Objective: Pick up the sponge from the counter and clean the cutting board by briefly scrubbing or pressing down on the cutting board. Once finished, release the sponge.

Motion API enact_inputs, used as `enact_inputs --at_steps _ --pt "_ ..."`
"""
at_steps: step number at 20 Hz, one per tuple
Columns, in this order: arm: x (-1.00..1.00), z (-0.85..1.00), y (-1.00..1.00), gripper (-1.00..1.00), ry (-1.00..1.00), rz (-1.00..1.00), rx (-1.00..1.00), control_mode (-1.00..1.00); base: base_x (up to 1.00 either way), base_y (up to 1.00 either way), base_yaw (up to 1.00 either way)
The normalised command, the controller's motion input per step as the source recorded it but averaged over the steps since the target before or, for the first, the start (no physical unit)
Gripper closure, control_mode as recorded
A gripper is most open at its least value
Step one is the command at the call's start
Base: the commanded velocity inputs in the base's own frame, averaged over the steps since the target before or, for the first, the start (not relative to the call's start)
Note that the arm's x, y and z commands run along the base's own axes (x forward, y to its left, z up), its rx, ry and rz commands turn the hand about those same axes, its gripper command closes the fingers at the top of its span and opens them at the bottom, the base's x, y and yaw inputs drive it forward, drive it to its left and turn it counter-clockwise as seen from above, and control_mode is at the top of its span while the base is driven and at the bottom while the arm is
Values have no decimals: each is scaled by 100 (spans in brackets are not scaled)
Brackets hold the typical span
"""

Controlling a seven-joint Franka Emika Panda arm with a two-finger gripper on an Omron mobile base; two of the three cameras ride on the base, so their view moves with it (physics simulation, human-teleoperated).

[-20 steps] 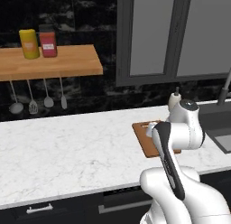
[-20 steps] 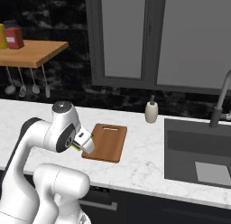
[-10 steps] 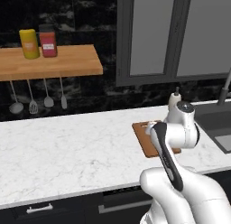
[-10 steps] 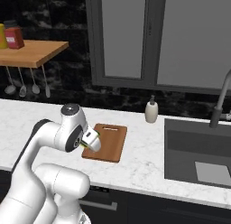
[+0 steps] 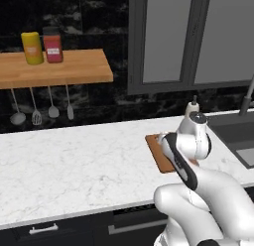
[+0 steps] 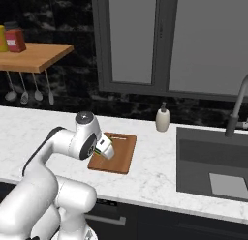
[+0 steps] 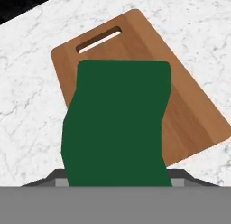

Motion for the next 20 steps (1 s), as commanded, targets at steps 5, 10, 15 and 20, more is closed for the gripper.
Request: enact_inputs --at_steps 5,10,15,20 --pt "29 -12 0 100 0 0 0 -100 0 0 0" --pt "30 -21 0 100 0 0 0 -100 0 0 0" --pt "13 -33 0 100 0 0 0 -100 0 0 0" --pt "26 -28 -3 100 0 0 0 -100 0 0 0"
